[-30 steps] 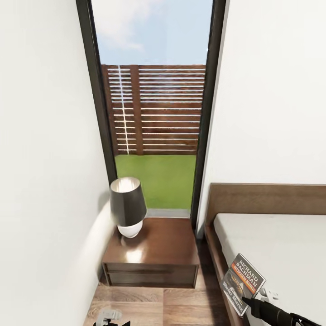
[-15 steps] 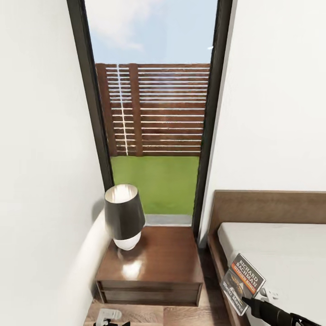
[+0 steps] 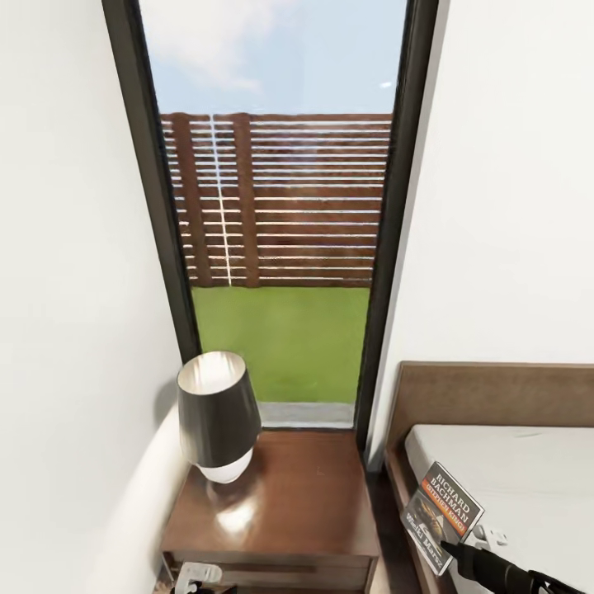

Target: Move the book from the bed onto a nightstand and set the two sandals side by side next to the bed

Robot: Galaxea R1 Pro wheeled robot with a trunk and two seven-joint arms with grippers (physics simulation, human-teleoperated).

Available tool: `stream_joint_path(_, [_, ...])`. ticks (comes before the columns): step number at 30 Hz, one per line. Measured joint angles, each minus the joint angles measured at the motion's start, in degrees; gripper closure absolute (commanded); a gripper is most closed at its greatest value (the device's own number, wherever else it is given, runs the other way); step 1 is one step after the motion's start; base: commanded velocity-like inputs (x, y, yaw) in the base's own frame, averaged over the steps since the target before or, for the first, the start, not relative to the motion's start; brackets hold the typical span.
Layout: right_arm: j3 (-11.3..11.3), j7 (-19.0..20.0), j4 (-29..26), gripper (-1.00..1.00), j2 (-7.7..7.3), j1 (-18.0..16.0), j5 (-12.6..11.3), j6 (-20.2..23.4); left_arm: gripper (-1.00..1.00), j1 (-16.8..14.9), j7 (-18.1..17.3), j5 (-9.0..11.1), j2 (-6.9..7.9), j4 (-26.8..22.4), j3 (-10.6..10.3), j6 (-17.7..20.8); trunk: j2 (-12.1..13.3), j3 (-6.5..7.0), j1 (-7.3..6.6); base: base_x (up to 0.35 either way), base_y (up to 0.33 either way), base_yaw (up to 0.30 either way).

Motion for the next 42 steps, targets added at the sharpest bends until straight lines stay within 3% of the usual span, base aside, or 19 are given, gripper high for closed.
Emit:
stream_joint_path(26, [0.0,0.0,0.0,1.0,0.0,0.0,0.0,0.0,-1.0,0.0,0.0,0.0,0.01,0.0,0.0,0.0,0.0,0.0,0.0,0.323,0.0,0.0])
stream_joint_path(39, [-0.1,0.0,0.0,1.0,0.0,0.0,-0.1,0.0,-1.0,0.0,0.0,0.0,0.02,0.0,0.0,0.0,0.0,0.0,0.03,0.034,0.0,0.0])
stream_joint_path(42, [-0.1,0.0,0.0,1.0,0.0,0.0,-0.1,0.0,-1.0,0.0,-1.4,0.0,0.11,0.0,0.0,0.1,0.0,0.0,0.03,0.0,0.0,0.0])
